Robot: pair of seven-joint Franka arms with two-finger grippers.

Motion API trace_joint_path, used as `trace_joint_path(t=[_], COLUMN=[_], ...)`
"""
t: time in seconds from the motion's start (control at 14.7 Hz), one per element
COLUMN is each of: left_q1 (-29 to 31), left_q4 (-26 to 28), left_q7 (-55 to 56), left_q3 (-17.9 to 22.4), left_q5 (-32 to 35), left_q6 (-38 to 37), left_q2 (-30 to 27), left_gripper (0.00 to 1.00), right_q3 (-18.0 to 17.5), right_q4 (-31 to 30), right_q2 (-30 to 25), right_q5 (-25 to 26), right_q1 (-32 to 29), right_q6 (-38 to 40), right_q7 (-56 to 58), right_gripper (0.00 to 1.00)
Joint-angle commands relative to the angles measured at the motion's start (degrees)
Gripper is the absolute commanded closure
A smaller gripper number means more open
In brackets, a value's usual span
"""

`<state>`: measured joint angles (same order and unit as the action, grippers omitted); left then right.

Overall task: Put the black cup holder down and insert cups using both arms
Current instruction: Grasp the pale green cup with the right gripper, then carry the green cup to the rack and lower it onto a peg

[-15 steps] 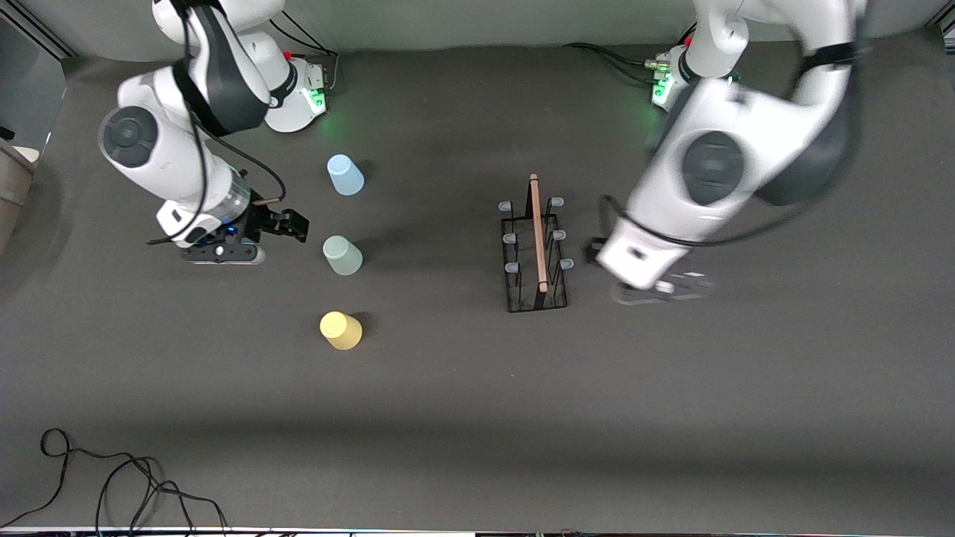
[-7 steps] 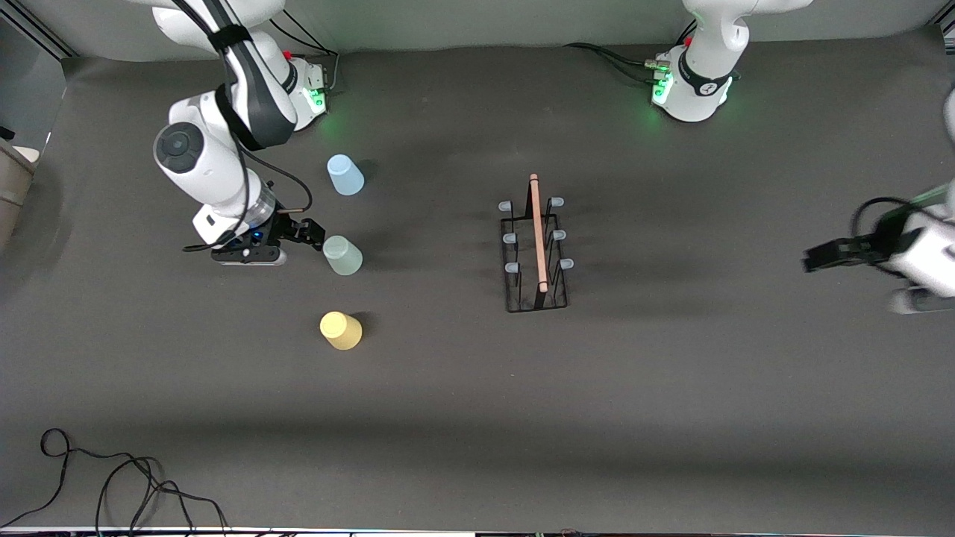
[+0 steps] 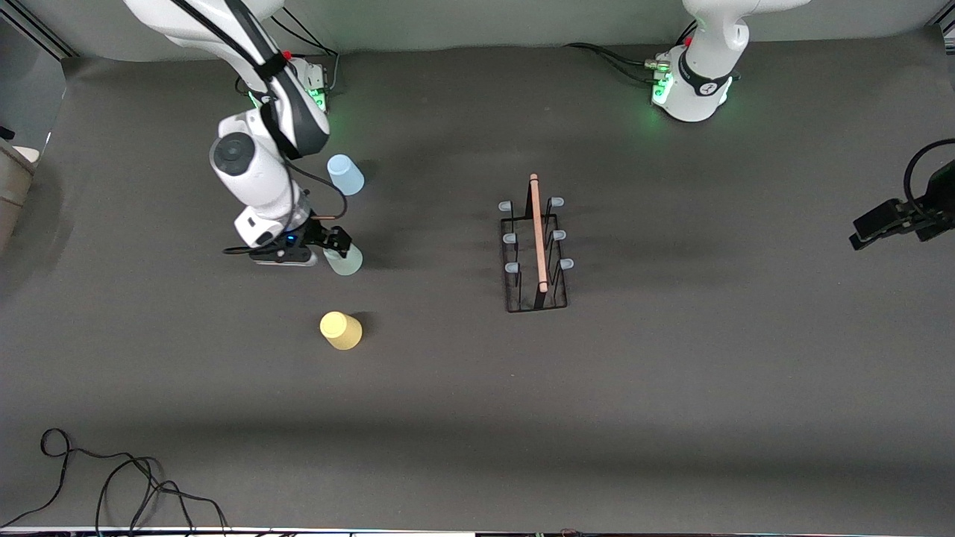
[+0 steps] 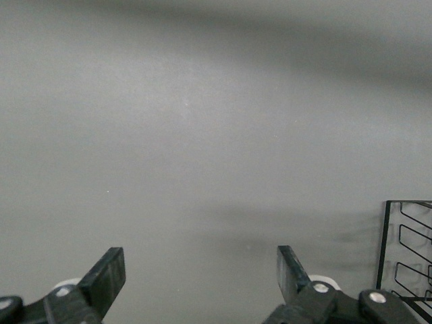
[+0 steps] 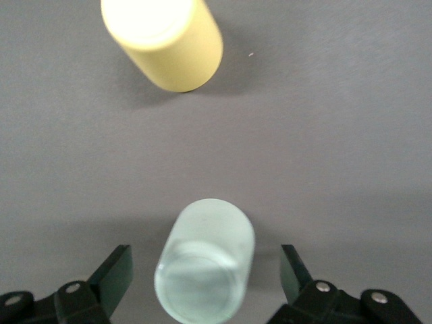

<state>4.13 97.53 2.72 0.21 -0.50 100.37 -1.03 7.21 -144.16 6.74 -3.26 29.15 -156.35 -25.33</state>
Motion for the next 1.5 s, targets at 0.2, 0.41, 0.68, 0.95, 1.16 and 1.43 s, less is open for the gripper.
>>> trace_joint_path(t=[0.2, 0.41, 0.68, 0.95, 1.16, 1.43], left_q1=[-0.69, -0.61, 0.01, 0.01, 0.01, -0.52], left_q4=[-6.11, -7.36, -7.27, -7.27, -7.97, -11.04], left_q7=[-1.66, -1.75, -5.78, -9.65, -9.31, -8.7], left_q3=[-0.91, -1.36, -0.74, -0.74, -0.74, -0.83], left_q5=[2.86, 2.43, 0.67, 1.29, 0.67, 0.67], left_q6=[-4.74, -6.07, -6.24, -7.2, -6.6, -6.42], left_q2=[0.41, 1.56, 3.31, 3.58, 3.94, 5.07], left_gripper=[0.0, 0.0, 0.0, 0.0, 0.0, 0.0], right_q3=[0.61, 0.7, 0.7, 0.61, 0.26, 0.26], right_q4=[0.28, 0.28, 0.37, 0.98, 4.04, 12.99], right_q2=[2.92, 4.06, 4.16, 1.09, -2.34, -3.84], right_q5=[0.89, 0.89, 0.89, 0.8, 0.8, 0.71], right_q1=[1.43, 1.43, 1.44, 1.7, 2.74, 6.25], right_q6=[-2.38, -3.08, -3.17, -2.04, 5.76, 17.88], right_q7=[-2.62, -2.62, -2.62, -4.8, -7.88, -15.7], right_gripper=[0.02, 0.2, 0.86, 0.99, 0.99, 0.99])
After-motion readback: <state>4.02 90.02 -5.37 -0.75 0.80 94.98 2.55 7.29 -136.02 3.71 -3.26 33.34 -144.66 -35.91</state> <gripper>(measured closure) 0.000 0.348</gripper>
